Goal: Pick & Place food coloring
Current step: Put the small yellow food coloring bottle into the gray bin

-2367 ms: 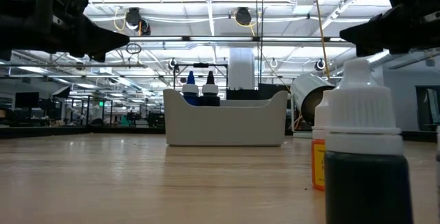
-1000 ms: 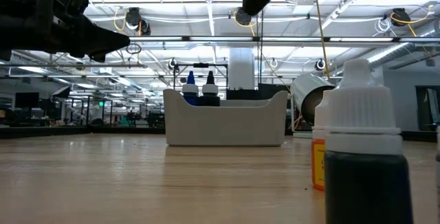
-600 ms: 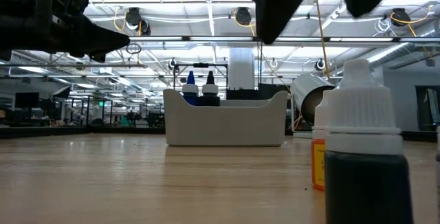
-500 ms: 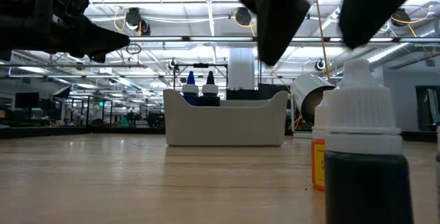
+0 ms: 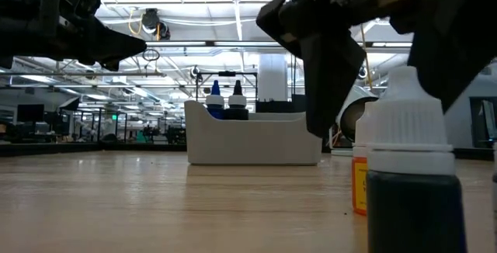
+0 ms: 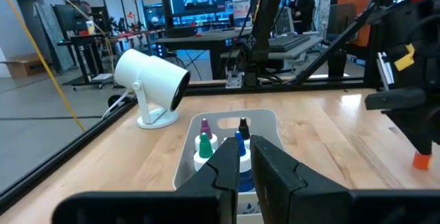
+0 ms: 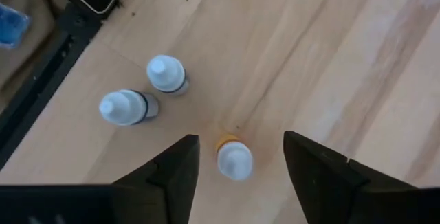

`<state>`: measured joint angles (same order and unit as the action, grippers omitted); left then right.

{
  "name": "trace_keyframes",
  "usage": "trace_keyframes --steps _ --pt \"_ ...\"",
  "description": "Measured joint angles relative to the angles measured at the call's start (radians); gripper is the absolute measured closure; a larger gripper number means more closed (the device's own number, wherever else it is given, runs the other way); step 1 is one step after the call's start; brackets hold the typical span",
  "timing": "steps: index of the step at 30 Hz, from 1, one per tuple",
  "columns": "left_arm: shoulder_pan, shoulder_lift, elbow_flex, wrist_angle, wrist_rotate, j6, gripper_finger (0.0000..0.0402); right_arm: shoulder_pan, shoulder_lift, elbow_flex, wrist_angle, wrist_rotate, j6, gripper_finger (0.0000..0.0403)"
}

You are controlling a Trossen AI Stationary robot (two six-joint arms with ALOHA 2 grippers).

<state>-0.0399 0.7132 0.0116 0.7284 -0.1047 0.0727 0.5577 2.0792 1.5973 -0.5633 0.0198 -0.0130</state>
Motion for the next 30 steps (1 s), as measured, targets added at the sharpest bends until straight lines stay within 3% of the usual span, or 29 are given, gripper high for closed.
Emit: trace_keyframes --steps 19,30 --pt "0.0 0.0 0.0 0.0 0.0 0.0 0.0357 0.001 0.0 -0.05 0.068 -0.026 0.047 0.0273" --pt "0.0 0.0 0.0 0.0 0.0 0.0 0.0357 0.0 0.0 -0.05 0.068 -0.026 0.042 0.0345"
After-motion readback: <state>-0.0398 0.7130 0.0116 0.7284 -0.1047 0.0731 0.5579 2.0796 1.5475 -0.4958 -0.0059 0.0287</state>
